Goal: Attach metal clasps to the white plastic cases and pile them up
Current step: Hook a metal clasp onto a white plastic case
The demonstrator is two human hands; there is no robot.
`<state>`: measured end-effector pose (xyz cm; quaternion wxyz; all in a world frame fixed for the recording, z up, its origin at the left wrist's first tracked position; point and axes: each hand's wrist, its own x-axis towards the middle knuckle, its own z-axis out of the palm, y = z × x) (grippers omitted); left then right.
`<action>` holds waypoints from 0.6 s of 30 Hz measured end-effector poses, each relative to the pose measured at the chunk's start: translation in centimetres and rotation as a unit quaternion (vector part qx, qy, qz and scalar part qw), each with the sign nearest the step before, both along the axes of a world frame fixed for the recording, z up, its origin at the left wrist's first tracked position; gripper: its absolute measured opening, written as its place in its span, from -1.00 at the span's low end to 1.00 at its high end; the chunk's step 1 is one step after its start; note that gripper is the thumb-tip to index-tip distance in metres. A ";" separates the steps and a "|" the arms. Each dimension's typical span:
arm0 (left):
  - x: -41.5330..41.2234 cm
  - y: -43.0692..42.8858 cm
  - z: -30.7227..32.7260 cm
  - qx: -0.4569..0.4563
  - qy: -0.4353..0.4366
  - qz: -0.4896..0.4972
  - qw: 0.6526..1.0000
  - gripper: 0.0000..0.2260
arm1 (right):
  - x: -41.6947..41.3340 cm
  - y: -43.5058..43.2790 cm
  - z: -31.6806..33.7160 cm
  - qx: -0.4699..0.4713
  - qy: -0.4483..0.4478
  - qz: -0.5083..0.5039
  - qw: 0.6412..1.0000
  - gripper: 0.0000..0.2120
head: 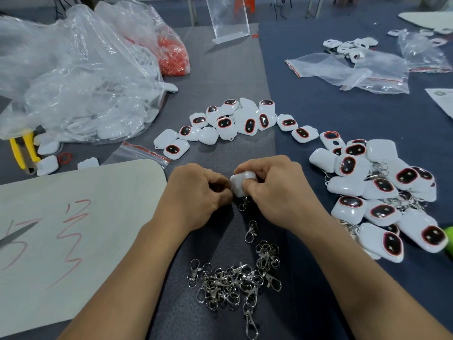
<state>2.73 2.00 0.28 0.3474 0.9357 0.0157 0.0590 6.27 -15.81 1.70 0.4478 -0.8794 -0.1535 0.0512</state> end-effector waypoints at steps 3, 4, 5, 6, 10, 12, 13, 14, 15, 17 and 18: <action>-0.2 -0.2 0.1 0.005 -0.012 0.012 1.000 -0.85 | -0.2 0.1 -0.2 0.014 0.012 -0.012 1.000 -0.80; -0.3 -0.3 0.1 0.014 -0.019 0.016 1.000 -0.88 | -0.2 0.1 -0.3 0.019 0.022 -0.014 0.999 -0.81; -0.5 -0.4 0.1 0.024 -0.028 0.019 0.999 -0.92 | -0.2 0.1 -0.5 0.027 0.035 -0.017 0.999 -0.82; -0.5 -0.5 0.1 0.035 -0.040 0.021 0.998 -0.94 | -0.2 0.1 -0.6 0.039 0.052 -0.021 0.998 -0.83; -0.7 -0.9 0.1 0.057 -0.087 0.040 0.994 -0.90 | 0.2 0.1 -0.6 0.122 0.145 -0.042 0.981 -0.78; -0.7 -0.9 0.2 0.058 -0.108 0.045 0.991 -0.91 | 0.4 0.0 -0.5 0.180 0.191 -0.045 0.964 -0.77; -0.7 -0.8 0.2 0.051 -0.114 0.043 0.991 -0.92 | 0.4 0.0 -0.5 0.204 0.206 -0.044 0.956 -0.78; -0.7 -0.8 0.1 0.034 -0.116 0.041 0.992 -0.93 | 0.5 0.0 -0.3 0.223 0.219 -0.043 0.949 -0.77; -0.7 -0.9 0.1 0.002 -0.118 0.041 0.992 -0.94 | 0.5 0.0 -0.2 0.240 0.231 -0.042 0.942 -0.77; -0.6 -0.9 0.2 -0.092 -0.128 0.046 0.986 -0.92 | 0.7 -0.2 0.1 0.272 0.261 -0.044 0.925 -0.78; -0.5 -0.7 0.3 -0.139 -0.133 0.053 0.980 -0.88 | 0.9 -0.4 0.3 0.289 0.279 -0.047 0.914 -0.79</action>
